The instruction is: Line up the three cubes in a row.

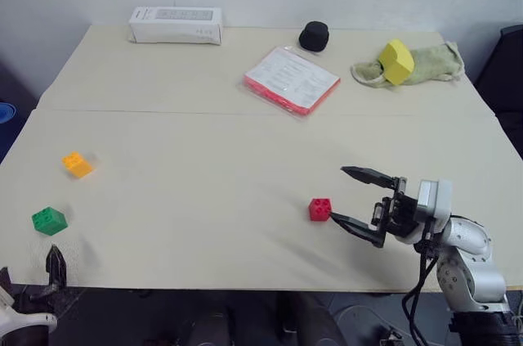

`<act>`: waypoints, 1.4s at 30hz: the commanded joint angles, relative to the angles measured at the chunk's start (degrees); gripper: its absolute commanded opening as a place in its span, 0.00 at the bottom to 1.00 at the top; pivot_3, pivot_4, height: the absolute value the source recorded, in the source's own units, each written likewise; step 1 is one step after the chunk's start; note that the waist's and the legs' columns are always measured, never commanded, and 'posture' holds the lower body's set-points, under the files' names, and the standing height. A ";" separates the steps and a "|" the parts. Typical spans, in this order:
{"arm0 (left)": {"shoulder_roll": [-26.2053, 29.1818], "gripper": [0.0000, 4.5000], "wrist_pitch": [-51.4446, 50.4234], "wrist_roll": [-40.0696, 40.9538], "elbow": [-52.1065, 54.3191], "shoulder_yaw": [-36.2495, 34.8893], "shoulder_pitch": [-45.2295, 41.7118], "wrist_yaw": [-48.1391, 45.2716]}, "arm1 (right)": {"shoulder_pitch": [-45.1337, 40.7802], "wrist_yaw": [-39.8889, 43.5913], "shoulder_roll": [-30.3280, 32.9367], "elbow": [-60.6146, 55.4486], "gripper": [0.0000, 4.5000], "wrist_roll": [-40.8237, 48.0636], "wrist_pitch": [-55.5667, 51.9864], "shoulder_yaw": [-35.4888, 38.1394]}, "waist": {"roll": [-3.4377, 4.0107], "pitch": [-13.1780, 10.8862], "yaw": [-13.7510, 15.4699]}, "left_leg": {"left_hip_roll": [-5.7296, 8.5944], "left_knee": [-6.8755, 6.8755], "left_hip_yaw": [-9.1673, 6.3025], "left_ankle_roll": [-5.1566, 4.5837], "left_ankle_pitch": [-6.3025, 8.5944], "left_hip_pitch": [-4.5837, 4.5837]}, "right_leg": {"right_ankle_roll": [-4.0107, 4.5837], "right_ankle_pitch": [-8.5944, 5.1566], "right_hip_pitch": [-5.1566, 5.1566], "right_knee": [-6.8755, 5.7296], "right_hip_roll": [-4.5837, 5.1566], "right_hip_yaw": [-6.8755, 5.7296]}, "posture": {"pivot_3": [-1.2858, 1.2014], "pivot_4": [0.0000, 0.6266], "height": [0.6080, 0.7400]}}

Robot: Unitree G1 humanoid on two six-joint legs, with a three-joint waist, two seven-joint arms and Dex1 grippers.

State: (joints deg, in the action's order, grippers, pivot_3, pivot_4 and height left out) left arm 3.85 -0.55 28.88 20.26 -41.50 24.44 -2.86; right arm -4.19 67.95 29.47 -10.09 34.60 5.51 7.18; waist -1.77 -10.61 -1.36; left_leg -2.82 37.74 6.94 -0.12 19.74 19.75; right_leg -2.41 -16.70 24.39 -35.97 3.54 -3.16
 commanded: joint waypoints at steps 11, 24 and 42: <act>7.12 1.00 -10.02 -9.13 -3.46 3.82 -11.05 11.91 | -0.40 -0.01 0.06 -2.60 1.00 -0.47 -0.53 -1.88 | -0.02 0.02 -0.12 | -0.01 0.06 0.03 0.08 -0.05 -0.15 | 0.02 0.01 -0.04 -0.22 -0.01 -0.01 | 0.52 0.24 1.00; 7.62 0.41 -10.47 -10.39 -6.39 3.03 -12.98 12.43 | 2.76 -1.03 -0.80 -2.65 1.00 -1.52 1.86 -1.85 | -0.03 0.02 -0.07 | -0.01 0.06 0.03 0.11 -0.05 -0.18 | 0.02 0.01 -0.04 -0.25 0.01 0.01 | 0.52 0.24 1.00; 41.23 0.32 -7.32 0.00 -6.45 28.67 -16.35 -55.57 | 9.34 -3.59 4.24 -5.32 1.00 -0.72 1.37 5.68 | 0.45 0.13 0.21 | -0.02 0.20 0.04 0.38 -0.12 -0.24 | 0.32 -0.17 -0.01 -0.51 -0.08 -0.06 | 0.52 0.24 1.00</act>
State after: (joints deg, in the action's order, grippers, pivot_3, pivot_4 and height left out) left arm 44.22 -10.56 31.04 14.99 -15.29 9.18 -53.89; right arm 4.74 64.53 33.06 -13.41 33.20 6.23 11.39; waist -1.32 -10.49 -1.14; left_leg -2.84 37.93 6.98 0.25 19.63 19.51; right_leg -2.09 -16.87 24.37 -36.52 3.47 -3.20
